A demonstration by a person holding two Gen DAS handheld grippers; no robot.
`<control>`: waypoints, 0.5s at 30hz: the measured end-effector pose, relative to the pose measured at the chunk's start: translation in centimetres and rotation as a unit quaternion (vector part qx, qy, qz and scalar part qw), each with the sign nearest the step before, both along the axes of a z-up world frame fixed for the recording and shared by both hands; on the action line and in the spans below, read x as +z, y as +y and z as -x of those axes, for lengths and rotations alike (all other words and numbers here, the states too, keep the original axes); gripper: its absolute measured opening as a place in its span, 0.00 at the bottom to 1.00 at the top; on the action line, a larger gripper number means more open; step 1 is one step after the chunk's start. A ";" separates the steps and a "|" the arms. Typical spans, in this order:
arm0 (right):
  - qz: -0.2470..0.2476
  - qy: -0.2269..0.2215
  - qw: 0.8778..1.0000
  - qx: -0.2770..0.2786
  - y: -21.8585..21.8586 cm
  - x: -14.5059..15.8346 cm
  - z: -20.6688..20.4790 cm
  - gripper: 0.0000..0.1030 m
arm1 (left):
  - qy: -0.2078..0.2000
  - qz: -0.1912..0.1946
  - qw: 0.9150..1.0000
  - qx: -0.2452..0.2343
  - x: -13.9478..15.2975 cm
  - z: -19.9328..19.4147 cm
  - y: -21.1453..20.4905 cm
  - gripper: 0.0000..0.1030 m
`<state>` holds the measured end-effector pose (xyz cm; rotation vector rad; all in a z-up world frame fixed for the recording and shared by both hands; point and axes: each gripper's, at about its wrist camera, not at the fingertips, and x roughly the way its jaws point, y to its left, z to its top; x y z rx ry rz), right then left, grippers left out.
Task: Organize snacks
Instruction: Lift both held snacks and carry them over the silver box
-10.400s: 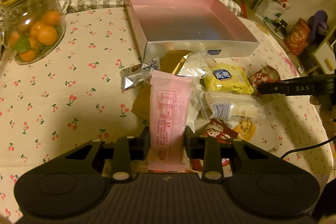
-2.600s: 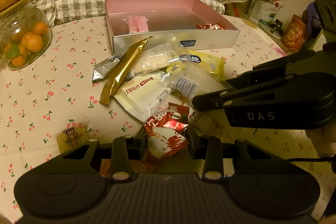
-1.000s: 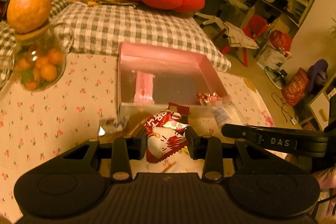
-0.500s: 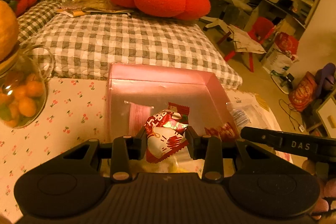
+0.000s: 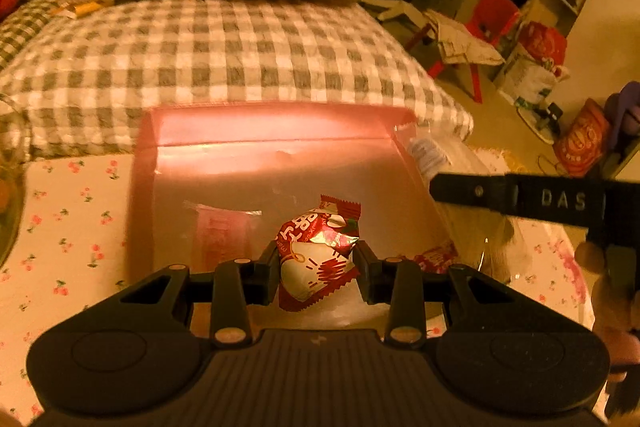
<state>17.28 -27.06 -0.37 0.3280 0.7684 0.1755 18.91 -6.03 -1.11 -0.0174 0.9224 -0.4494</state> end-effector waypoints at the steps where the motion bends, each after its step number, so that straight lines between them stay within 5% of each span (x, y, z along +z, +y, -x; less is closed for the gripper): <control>1: 0.004 0.002 1.000 0.000 -0.1 -0.3 -0.3 0.21 | 0.000 -0.002 1.000 -0.005 -0.3 -0.1 -0.1 0.34; 15: 0.009 0.017 1.000 0.005 0.4 -3.5 -2.9 0.22 | -0.004 -0.031 0.999 -0.026 -2.0 -0.9 -0.8 0.34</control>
